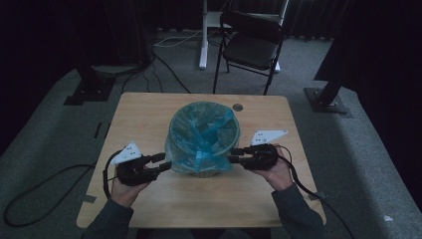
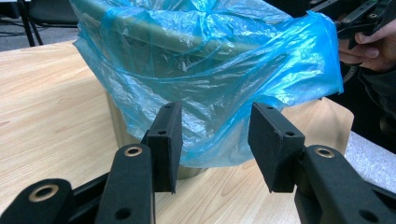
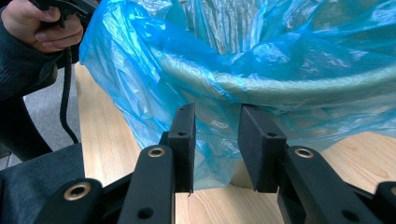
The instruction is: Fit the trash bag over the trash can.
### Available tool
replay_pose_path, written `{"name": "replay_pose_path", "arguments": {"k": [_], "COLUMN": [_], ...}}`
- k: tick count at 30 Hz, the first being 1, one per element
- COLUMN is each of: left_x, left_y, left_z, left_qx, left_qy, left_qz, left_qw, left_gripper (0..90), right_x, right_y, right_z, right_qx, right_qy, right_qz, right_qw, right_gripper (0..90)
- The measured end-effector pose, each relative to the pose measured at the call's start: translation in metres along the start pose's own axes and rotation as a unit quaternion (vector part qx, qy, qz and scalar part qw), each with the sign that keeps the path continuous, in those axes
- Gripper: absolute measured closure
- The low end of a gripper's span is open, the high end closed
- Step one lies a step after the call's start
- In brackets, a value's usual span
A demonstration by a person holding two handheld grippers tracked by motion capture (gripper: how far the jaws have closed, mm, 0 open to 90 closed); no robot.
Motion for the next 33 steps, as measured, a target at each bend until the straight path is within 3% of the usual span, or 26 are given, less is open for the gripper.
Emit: {"name": "replay_pose_path", "arguments": {"k": [6, 7, 10, 11, 13, 15, 21, 26, 31, 33], "left_x": [-0.013, -0.024, -0.036, -0.046, -0.051, -0.063, -0.064, -0.057, -0.045, -0.037], "left_y": [-0.008, -0.013, -0.018, -0.021, -0.021, -0.018, -0.005, 0.006, 0.01, 0.009], "left_z": [-0.008, -0.009, -0.005, -0.001, 0.002, 0.012, 0.022, 0.026, 0.021, 0.018], "left_qx": [-0.004, -0.012, -0.019, -0.026, -0.028, -0.026, -0.012, 0.007, 0.017, 0.016], "left_qy": [-0.006, 0.003, 0.018, 0.034, 0.044, 0.073, 0.098, 0.1, 0.078, 0.063], "left_qz": [0.019, 0.027, 0.033, 0.034, 0.033, 0.024, 0.003, -0.021, -0.027, -0.02], "left_qw": [0.9998, 0.9996, 0.9991, 0.9985, 0.9981, 0.9967, 0.9951, 0.9947, 0.9964, 0.9977], "left_gripper": [52.9, 52.1, 51.6, 51.7, 64.3, 75.6, 87.2, 85.6, 68.0, 62.1], "right_x": [-0.009, -0.013, -0.016, -0.017, -0.02, -0.021, -0.021, -0.018, -0.012, -0.006], "right_y": [-0.001, -0.001, 0.0, 0.001, 0.001, 0.0, -0.009, -0.015, -0.016, -0.016], "right_z": [0.004, 0.006, 0.009, 0.009, 0.012, 0.014, 0.024, 0.029, 0.028, 0.024], "right_qx": [-0.002, -0.004, -0.005, -0.004, -0.003, -0.004, -0.017, -0.021, -0.02, -0.019], "right_qy": [0.013, 0.019, 0.025, 0.028, 0.037, 0.041, 0.06, 0.074, 0.074, 0.058], "right_qz": [-0.005, -0.01, -0.016, -0.017, -0.019, -0.019, -0.001, 0.019, 0.027, 0.027], "right_qw": [0.9999, 0.9998, 0.9995, 0.9995, 0.9991, 0.999, 0.998, 0.9969, 0.9967, 0.9977], "right_gripper": [71.3, 74.6, 78.2, 79.6, 83.7, 86.8, 90.0, 90.0, 88.9, 81.0]}}
Point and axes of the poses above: each handheld gripper's, and its own axes: x roughly backward along the jaws, z roughly out of its underside, y roughly to its left, the point moved 5 cm from there along -x, roughly forward along the jaws, and after that the axes turned 7 degrees about -y, right-handed, at the moved point
